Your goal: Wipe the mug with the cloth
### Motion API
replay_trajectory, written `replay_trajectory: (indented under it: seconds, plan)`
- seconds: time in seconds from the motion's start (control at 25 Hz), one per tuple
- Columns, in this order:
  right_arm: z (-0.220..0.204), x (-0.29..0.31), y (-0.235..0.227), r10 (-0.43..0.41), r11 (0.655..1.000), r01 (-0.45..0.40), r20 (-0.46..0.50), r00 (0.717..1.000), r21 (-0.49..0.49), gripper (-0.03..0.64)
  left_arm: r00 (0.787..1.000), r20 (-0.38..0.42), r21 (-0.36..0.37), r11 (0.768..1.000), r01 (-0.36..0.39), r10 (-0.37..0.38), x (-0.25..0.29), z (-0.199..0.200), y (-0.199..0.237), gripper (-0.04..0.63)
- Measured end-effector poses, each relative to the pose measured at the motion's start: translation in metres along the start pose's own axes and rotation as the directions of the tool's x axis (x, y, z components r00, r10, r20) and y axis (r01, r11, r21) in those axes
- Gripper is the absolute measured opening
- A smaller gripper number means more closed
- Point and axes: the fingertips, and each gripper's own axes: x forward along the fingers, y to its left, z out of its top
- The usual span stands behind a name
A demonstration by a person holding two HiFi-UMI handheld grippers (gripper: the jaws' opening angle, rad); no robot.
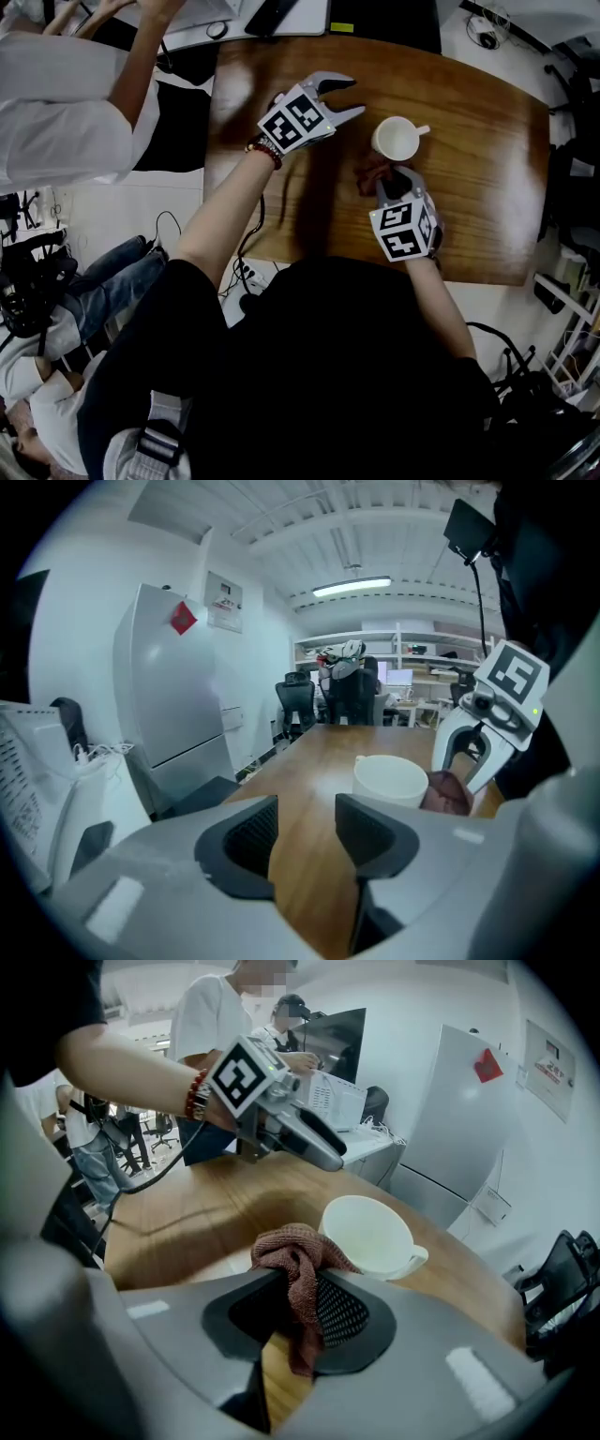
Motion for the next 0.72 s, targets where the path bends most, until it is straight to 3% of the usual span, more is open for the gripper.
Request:
replay_trajectory:
  seconds: [0.12, 0.24, 0.36, 0.56, 0.72]
  plan:
    - [-0.003, -0.004, 0.002, -0.004, 1.000, 0.004, -0.010, 1.000, 0.012, 0.081, 0.992, 0.004, 0.091, 0.988, 0.122, -0.123, 0.031, 0.013, -0.001, 0.190]
    - [-0.008, -0.007, 0.004, 0.002, 1.000, -0.002, -0.013, 1.000, 0.018, 0.082, 0.964, -0.037, 0.145, 0.954, 0.264, -0.262, 0.067, 0.013, -0.011, 0.188]
    - [-0.013, -0.008, 0.003, 0.015, 0.999, -0.015, -0.005, 1.000, 0.031, 0.082, 0.917, -0.062, 0.154, 0.904, 0.399, -0.395, 0.100, 0.019, -0.020, 0.123]
    - [-0.007, -0.015, 0.003, 0.012, 0.997, -0.015, 0.033, 0.999, 0.072, 0.083, 0.807, -0.128, 0.223, 0.776, 0.590, -0.576, 0.127, 0.030, -0.061, 0.098]
    - [-0.003, -0.017, 0.002, 0.008, 0.996, -0.012, 0.045, 0.999, 0.083, 0.082, 0.767, -0.118, 0.240, 0.732, 0.638, -0.630, 0.138, 0.037, -0.075, 0.080]
